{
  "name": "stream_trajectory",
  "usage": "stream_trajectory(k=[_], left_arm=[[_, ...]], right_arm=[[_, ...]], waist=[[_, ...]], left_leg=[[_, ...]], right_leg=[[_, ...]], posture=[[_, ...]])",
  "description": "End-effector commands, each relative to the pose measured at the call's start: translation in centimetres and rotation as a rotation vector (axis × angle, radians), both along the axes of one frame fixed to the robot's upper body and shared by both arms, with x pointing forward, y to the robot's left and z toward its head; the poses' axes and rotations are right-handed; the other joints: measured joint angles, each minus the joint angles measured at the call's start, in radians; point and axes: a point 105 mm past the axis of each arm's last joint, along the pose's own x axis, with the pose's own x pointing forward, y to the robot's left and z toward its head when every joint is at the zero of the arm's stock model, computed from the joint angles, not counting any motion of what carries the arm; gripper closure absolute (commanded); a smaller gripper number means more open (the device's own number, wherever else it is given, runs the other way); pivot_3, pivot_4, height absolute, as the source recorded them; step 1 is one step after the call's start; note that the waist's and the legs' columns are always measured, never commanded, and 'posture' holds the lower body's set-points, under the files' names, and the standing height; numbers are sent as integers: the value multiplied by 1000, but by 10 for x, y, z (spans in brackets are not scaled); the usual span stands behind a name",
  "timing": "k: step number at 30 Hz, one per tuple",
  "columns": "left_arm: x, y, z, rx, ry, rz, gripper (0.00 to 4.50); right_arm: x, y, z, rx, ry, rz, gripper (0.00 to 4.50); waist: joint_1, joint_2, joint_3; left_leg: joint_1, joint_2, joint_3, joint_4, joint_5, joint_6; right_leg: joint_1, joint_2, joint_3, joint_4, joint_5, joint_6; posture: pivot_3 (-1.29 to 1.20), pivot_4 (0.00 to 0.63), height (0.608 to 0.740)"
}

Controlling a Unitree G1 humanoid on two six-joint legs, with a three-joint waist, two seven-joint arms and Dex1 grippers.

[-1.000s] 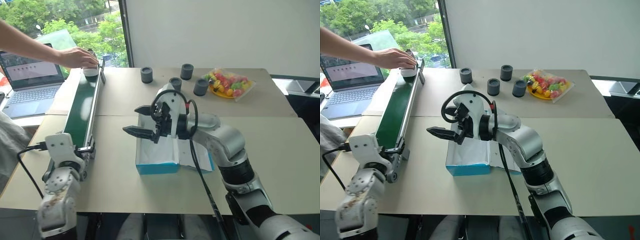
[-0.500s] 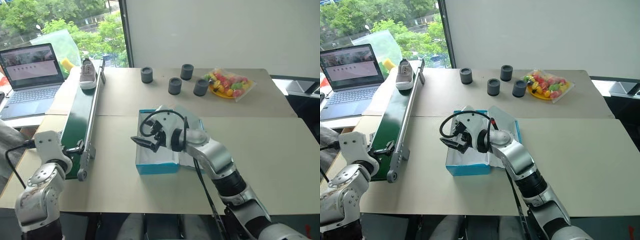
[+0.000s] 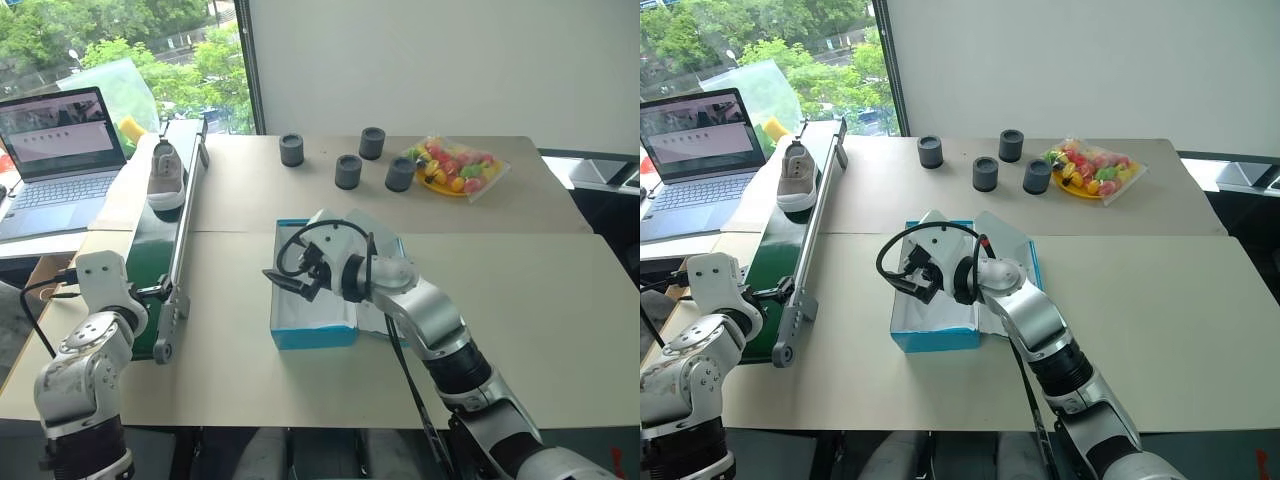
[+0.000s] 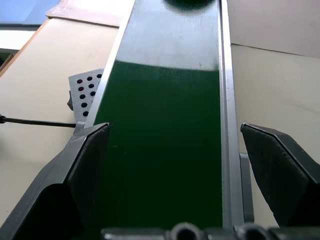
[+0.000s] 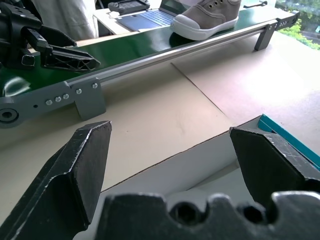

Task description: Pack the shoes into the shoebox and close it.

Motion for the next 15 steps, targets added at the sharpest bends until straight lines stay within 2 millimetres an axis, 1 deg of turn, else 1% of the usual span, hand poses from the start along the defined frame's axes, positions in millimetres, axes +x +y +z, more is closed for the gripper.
stream_trajectory(k=[1, 7, 12, 15], left_arm=[[2, 5, 16, 76, -45, 14, 0], [3, 5, 15, 90, -39, 10, 0], [4, 7, 17, 105, -42, 13, 0], [6, 7, 13, 107, -32, 8, 0]], right_arm=[[-3, 3, 16, 64, -47, 18, 71], [-4, 4, 18, 77, -46, 23, 71], [-4, 4, 27, 124, -36, 27, 71], [-4, 4, 28, 131, -37, 27, 71]], waist=[[0, 0, 0], [0, 0, 0], [0, 0, 0], [0, 0, 0]], left_leg=[[0, 0, 0, 0, 0, 0], [0, 0, 0, 0, 0, 0], [0, 0, 0, 0, 0, 0], [0, 0, 0, 0, 0, 0]], right_leg=[[0, 0, 0, 0, 0, 0], [0, 0, 0, 0, 0, 0], [-1, 0, 0, 0, 0, 0], [-1, 0, 1, 0, 0, 0]], posture=[[0, 150, 740], [0, 150, 740], [0, 150, 740], [0, 150, 740]])
